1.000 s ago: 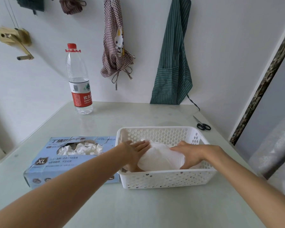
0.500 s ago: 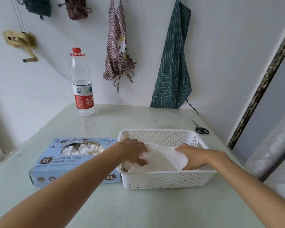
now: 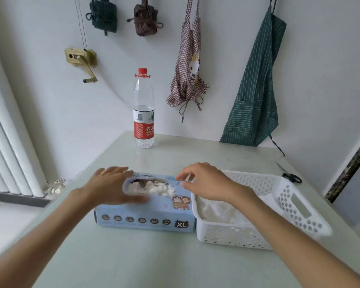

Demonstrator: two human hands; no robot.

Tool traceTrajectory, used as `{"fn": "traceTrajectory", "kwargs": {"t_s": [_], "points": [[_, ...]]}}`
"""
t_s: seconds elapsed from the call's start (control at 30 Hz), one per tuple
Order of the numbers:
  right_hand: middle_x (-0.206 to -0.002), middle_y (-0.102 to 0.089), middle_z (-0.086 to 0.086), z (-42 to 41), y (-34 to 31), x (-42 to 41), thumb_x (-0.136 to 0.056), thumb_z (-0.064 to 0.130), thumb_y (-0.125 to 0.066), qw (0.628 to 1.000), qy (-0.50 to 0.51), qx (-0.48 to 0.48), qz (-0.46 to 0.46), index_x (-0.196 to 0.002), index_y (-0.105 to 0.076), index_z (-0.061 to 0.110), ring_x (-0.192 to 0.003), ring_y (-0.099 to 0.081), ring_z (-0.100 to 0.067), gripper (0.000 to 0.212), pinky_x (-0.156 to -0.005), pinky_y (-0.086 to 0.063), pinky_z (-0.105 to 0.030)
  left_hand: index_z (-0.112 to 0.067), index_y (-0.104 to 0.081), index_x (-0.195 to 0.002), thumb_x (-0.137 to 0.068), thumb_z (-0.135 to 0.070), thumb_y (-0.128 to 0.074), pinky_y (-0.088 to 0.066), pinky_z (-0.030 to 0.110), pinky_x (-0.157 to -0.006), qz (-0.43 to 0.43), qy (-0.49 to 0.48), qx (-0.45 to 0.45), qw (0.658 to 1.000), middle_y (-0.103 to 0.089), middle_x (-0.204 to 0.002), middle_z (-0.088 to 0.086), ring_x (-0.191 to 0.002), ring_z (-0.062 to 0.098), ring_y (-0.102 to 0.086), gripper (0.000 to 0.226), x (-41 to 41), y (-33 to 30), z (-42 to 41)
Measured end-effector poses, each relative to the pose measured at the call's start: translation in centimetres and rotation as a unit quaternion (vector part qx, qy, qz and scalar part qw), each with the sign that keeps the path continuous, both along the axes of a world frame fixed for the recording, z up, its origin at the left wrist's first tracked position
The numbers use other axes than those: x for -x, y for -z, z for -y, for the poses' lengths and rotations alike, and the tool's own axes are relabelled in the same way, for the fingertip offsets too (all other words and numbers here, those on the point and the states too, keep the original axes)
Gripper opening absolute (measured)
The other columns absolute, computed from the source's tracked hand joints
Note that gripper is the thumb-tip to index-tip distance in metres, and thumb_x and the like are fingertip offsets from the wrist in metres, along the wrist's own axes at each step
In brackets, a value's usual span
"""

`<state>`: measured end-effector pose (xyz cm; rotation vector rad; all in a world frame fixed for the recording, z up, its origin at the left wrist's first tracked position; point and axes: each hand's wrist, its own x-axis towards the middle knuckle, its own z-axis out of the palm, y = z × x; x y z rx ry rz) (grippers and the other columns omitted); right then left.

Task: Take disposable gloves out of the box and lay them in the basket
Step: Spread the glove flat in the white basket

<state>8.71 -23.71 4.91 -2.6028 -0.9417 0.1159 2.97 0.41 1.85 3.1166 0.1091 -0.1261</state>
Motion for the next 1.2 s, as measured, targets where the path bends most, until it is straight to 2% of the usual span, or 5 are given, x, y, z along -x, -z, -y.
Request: {"fn": "traceTrajectory", "kwargs": {"t_s": [0.43, 0.6, 0.93, 1.1, 1.2], "points": [[-0.097, -0.069, 0.000, -9.4, 2.1, -1.2, -0.083, 0.027, -0.072, 0.993, -0.023, 0.079, 0.081, -0.092, -0.075, 0.020, -0.086, -0.057, -0.015, 0.012, -0.070, -0.042, -0.028, -0.028, -0.023, -0.149, -0.061, -0.091, -0.034, -0.012, 0.045, -0.117, -0.015, -0.028, 0.052, 0.998, -0.022, -0.156, -0.011, -0.144, 0.015, -0.018, 0.109, 0.2, 1.8, -0.6], [-0.088, -0.071, 0.004, -6.7, -0.4, -2.2, -0.085, 0.020, -0.070, 0.995, 0.000, -0.096, -0.003, -0.087, -0.071, 0.018, -0.083, -0.066, -0.010, 0.003, -0.087, -0.054, -0.034, -0.028, -0.023, -0.149, -0.063, -0.091, -0.036, -0.013, 0.044, -0.117, -0.026, -0.030, 0.054, 0.998, -0.021, -0.157, -0.010, -0.144, 0.015, -0.019, 0.107, 0.0, 1.6, -0.9], [-0.077, -0.071, 0.009, -4.4, -0.6, -1.1, -0.084, 0.019, -0.072, 0.960, 0.040, -0.275, -0.031, -0.086, -0.074, 0.018, -0.071, -0.067, -0.007, 0.003, -0.071, -0.051, -0.018, -0.029, -0.034, -0.144, -0.037, -0.101, -0.024, -0.021, 0.040, -0.113, 0.044, 0.018, 0.108, 0.993, -0.030, -0.153, -0.006, -0.140, 0.019, -0.027, 0.129, 0.2, 1.2, -0.6], [-0.101, -0.068, 0.002, -3.6, 0.1, -1.5, -0.077, 0.032, -0.077, 0.991, 0.079, 0.017, -0.109, -0.106, -0.069, 0.020, -0.088, -0.063, -0.012, 0.032, -0.079, -0.051, -0.027, -0.035, -0.057, -0.119, -0.072, -0.060, -0.070, -0.044, 0.030, -0.089, 0.147, 0.049, 0.205, 0.966, -0.065, -0.112, -0.015, -0.103, 0.009, -0.059, 0.055, -0.7, 0.8, 2.2], [-0.095, -0.067, 0.006, -4.1, 1.7, -0.7, -0.073, 0.045, -0.077, 0.995, 0.084, 0.044, -0.043, -0.100, -0.071, 0.027, -0.086, -0.062, -0.013, 0.032, -0.072, -0.048, -0.029, -0.034, -0.061, -0.116, -0.079, -0.044, -0.072, -0.046, 0.024, -0.079, 0.178, 0.003, 0.179, 0.968, -0.069, -0.106, -0.014, -0.096, 0.008, -0.064, 0.040, -1.4, 0.7, 2.4]]}}
